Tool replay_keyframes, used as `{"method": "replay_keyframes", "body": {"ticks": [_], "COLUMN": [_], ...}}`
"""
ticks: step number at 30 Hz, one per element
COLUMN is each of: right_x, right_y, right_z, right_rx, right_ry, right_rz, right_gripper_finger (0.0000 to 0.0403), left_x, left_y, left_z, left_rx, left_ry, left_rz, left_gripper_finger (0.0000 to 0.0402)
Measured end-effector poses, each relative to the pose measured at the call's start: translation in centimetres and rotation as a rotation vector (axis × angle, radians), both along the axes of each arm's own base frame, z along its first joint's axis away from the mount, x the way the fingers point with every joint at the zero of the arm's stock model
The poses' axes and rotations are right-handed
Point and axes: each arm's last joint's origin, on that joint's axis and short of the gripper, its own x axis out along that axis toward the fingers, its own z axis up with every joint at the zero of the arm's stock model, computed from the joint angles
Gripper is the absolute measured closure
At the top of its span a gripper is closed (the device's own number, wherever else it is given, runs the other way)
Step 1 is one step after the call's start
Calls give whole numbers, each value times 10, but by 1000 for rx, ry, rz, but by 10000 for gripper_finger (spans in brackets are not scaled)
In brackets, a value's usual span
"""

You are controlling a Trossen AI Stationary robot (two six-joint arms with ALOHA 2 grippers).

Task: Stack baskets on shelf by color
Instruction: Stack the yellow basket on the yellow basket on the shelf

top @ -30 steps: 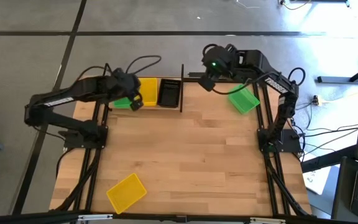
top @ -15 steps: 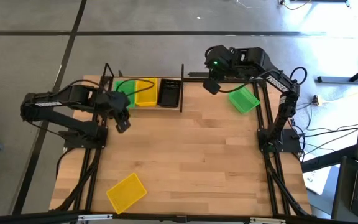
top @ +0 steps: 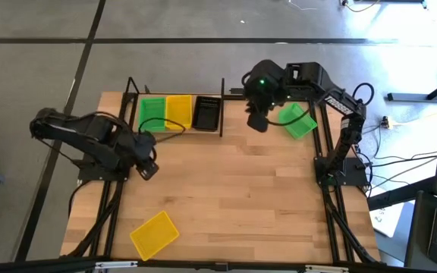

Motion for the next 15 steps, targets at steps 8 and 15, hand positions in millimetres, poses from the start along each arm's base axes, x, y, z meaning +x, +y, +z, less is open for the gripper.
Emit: {"method": "replay_keyframes", "body": {"ticks": [8, 15], "right_x": [3, 3], "right_y": [13, 17], "right_z": [1, 3], "right_rx": [186, 248], "right_ry": [-72, -119], "right_rz": [335, 500], "right_gripper_finger": [307, 307], "left_x": [12, 25], "left_y": [-34, -66], "left_z": [-23, -49], "left_rx": [-45, -77], "left_ry": [143, 199], "left_rz": [-34, -106], "left_gripper_finger": [344, 344]}}
